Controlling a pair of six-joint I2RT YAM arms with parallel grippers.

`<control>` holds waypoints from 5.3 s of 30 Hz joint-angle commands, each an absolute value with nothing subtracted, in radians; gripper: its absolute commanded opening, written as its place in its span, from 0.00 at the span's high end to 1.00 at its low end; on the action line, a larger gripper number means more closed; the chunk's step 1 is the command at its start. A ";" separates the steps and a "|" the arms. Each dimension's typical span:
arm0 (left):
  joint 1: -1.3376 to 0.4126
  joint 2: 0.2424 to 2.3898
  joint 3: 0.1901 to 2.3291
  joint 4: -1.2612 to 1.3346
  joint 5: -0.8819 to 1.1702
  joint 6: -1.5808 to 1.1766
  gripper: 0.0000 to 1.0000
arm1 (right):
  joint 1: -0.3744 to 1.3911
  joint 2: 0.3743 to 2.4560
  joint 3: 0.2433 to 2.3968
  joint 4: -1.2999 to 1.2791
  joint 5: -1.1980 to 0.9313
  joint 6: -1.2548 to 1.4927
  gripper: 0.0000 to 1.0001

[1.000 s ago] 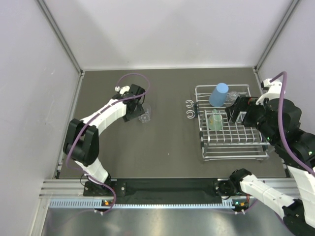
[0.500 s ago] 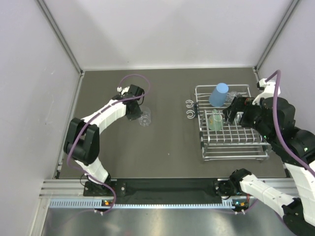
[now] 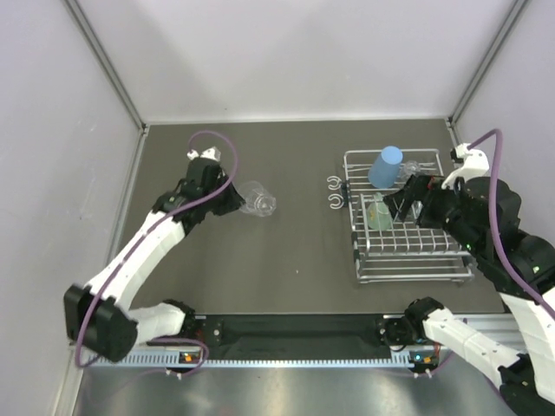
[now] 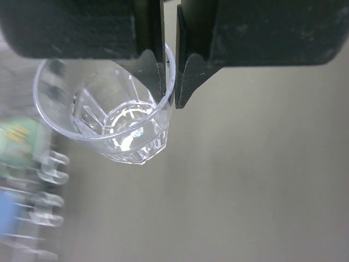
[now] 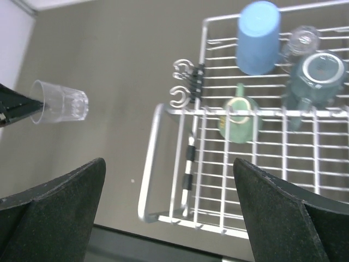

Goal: Load the cups into the dish rack

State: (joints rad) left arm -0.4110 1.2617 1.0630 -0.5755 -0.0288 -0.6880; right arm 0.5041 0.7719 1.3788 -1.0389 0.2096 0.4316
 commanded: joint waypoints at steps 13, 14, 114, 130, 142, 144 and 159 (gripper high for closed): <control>-0.410 0.710 0.879 0.112 0.701 -0.822 1.00 | 0.515 0.739 1.145 -0.344 -0.529 0.648 0.00; -0.410 0.710 0.882 0.141 0.741 -0.834 1.00 | 0.515 0.739 1.106 -0.304 -0.552 0.673 0.00; -0.419 0.612 0.884 -0.535 0.203 -0.719 0.06 | 0.663 1.420 1.871 -0.913 0.431 0.278 1.00; -0.419 0.617 0.876 -0.564 0.218 -0.680 0.06 | 0.423 1.753 2.013 -1.028 0.268 0.221 1.00; -0.419 0.614 0.853 -0.557 0.235 -0.701 0.06 | 0.371 1.835 1.945 -1.043 0.239 0.213 1.00; -0.419 0.615 0.851 -0.557 0.232 -0.698 0.06 | 0.370 1.829 1.916 -1.042 0.248 0.218 1.00; -0.419 0.640 0.859 -0.538 0.256 -0.715 0.06 | 0.331 1.813 1.764 -1.000 0.227 0.170 1.00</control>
